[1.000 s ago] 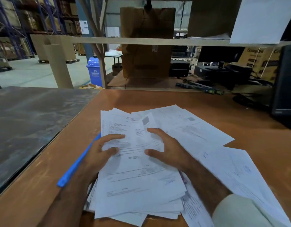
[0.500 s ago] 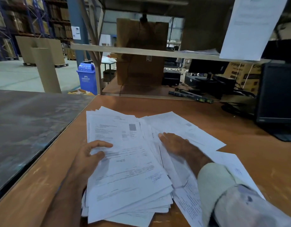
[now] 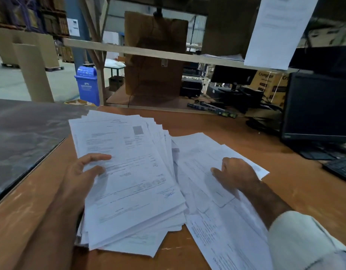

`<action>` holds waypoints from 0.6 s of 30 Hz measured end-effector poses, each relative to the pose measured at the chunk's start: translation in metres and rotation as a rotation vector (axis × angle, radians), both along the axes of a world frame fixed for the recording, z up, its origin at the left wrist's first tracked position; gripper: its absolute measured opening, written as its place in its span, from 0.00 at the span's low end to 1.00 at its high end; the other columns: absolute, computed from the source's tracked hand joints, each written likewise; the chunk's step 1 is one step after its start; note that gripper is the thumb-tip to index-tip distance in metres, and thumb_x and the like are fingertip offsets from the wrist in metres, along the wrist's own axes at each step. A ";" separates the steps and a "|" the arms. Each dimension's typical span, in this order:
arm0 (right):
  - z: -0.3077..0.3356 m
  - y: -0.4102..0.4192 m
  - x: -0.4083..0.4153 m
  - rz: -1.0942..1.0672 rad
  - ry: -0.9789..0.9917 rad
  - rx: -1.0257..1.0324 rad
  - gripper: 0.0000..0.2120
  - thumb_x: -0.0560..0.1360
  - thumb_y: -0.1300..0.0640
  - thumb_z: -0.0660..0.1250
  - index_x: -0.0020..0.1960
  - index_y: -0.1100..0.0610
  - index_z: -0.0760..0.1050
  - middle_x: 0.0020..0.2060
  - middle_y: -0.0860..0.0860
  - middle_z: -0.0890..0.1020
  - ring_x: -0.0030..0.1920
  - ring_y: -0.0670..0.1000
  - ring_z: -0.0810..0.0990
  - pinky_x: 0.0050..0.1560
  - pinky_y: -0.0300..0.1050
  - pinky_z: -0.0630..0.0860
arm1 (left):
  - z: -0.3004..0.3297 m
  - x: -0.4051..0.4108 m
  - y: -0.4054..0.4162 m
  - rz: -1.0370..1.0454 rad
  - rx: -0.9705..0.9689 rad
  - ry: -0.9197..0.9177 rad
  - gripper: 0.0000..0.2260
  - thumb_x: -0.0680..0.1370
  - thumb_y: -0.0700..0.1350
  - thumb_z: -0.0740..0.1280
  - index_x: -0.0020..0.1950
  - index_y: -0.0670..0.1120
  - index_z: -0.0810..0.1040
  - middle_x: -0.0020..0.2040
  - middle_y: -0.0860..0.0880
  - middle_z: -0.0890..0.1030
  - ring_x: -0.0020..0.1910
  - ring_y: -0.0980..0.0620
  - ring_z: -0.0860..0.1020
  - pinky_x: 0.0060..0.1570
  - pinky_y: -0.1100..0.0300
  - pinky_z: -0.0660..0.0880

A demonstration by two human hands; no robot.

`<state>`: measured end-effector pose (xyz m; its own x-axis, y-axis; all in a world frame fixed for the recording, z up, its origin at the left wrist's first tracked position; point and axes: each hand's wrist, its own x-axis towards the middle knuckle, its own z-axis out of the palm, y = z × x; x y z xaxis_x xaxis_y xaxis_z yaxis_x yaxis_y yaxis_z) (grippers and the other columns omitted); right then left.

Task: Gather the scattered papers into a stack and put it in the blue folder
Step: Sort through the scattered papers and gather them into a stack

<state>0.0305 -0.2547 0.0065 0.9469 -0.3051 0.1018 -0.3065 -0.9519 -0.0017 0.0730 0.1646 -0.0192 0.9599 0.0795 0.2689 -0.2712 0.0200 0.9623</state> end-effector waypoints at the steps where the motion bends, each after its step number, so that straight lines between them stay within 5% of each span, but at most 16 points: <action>1: -0.005 0.003 -0.004 0.023 -0.012 0.081 0.26 0.75 0.27 0.55 0.57 0.48 0.72 0.62 0.49 0.79 0.61 0.53 0.77 0.61 0.52 0.75 | -0.001 -0.002 -0.003 -0.015 0.017 0.008 0.17 0.75 0.28 0.67 0.47 0.50 0.87 0.60 0.55 0.84 0.61 0.54 0.79 0.56 0.58 0.75; 3: -0.020 0.013 -0.009 0.107 0.109 0.170 0.37 0.74 0.23 0.51 0.75 0.43 0.64 0.77 0.45 0.67 0.74 0.53 0.69 0.74 0.61 0.65 | -0.002 -0.003 -0.006 -0.047 0.075 0.033 0.16 0.76 0.29 0.68 0.48 0.50 0.87 0.61 0.55 0.83 0.61 0.53 0.79 0.59 0.52 0.76; 6: -0.024 0.017 -0.016 0.266 0.208 0.207 0.36 0.75 0.27 0.52 0.80 0.38 0.54 0.81 0.39 0.56 0.81 0.47 0.55 0.77 0.66 0.46 | -0.002 -0.001 -0.005 -0.041 0.122 0.034 0.16 0.76 0.30 0.68 0.50 0.50 0.87 0.63 0.51 0.82 0.63 0.49 0.79 0.61 0.50 0.76; 9: 0.002 0.011 -0.031 0.436 0.234 0.366 0.31 0.65 0.41 0.63 0.69 0.41 0.72 0.72 0.40 0.71 0.72 0.45 0.68 0.76 0.58 0.59 | 0.003 -0.001 -0.002 0.009 0.025 0.040 0.16 0.75 0.30 0.68 0.50 0.50 0.87 0.63 0.51 0.82 0.63 0.49 0.79 0.57 0.55 0.74; 12: 0.013 0.008 -0.040 0.540 0.196 0.514 0.15 0.68 0.55 0.69 0.54 0.50 0.83 0.57 0.45 0.81 0.60 0.43 0.77 0.65 0.44 0.72 | 0.005 -0.001 -0.002 -0.006 -0.052 0.053 0.16 0.75 0.30 0.68 0.50 0.49 0.86 0.65 0.50 0.81 0.64 0.47 0.78 0.60 0.52 0.74; 14: 0.011 0.001 -0.039 0.424 0.076 0.509 0.10 0.70 0.52 0.70 0.51 0.49 0.83 0.54 0.46 0.82 0.58 0.45 0.78 0.62 0.43 0.74 | 0.004 -0.002 -0.005 -0.018 0.006 0.058 0.15 0.75 0.30 0.68 0.50 0.49 0.86 0.65 0.50 0.82 0.65 0.46 0.77 0.63 0.50 0.74; 18: -0.001 -0.010 -0.039 -0.023 -0.031 0.259 0.28 0.70 0.36 0.67 0.66 0.47 0.72 0.61 0.50 0.76 0.63 0.55 0.77 0.55 0.46 0.76 | -0.001 -0.007 -0.015 -0.082 0.217 0.033 0.20 0.76 0.27 0.67 0.47 0.53 0.87 0.60 0.50 0.83 0.60 0.47 0.79 0.60 0.50 0.75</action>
